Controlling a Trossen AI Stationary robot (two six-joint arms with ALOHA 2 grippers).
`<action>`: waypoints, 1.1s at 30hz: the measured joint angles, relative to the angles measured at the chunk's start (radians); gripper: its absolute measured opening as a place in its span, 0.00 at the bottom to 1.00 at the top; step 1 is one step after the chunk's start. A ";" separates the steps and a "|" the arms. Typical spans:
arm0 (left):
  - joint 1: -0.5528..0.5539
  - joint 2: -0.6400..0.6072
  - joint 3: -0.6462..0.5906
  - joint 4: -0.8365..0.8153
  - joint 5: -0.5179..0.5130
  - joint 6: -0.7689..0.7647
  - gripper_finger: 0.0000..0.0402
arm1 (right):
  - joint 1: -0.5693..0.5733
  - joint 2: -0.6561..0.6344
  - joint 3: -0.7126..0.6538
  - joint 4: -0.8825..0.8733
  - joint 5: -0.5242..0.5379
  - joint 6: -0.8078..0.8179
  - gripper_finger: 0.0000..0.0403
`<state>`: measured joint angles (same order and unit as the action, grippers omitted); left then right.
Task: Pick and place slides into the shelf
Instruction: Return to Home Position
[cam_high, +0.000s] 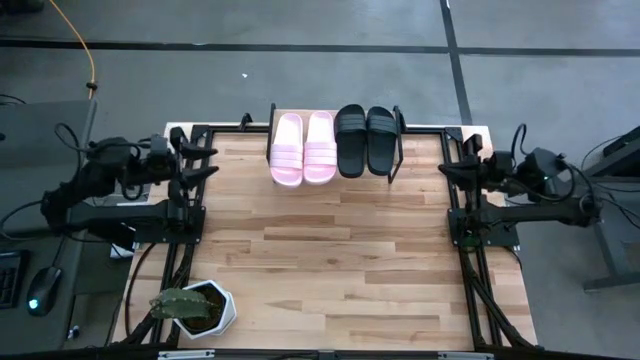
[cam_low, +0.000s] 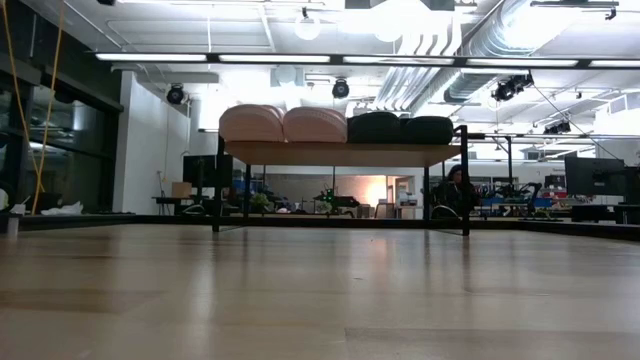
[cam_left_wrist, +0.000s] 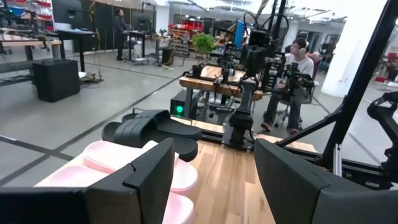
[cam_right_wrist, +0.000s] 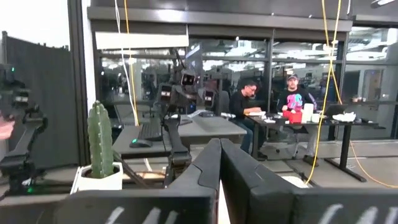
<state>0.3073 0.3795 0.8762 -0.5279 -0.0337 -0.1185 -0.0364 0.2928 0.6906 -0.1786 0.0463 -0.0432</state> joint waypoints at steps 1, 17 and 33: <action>0.000 -0.002 -0.021 0.026 0.000 -0.002 0.53 | 0.000 -0.007 -0.020 0.023 0.002 0.003 0.00; 0.000 -0.133 -0.250 0.235 0.034 -0.055 0.53 | 0.000 -0.122 -0.220 0.268 -0.025 0.042 0.00; 0.000 -0.347 -0.412 0.256 0.017 -0.114 0.53 | 0.000 -0.177 -0.479 0.601 -0.035 0.093 0.00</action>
<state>0.3073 0.0322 0.4640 -0.2716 -0.0162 -0.2327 -0.0364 0.1158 0.2117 0.4228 0.0117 0.0502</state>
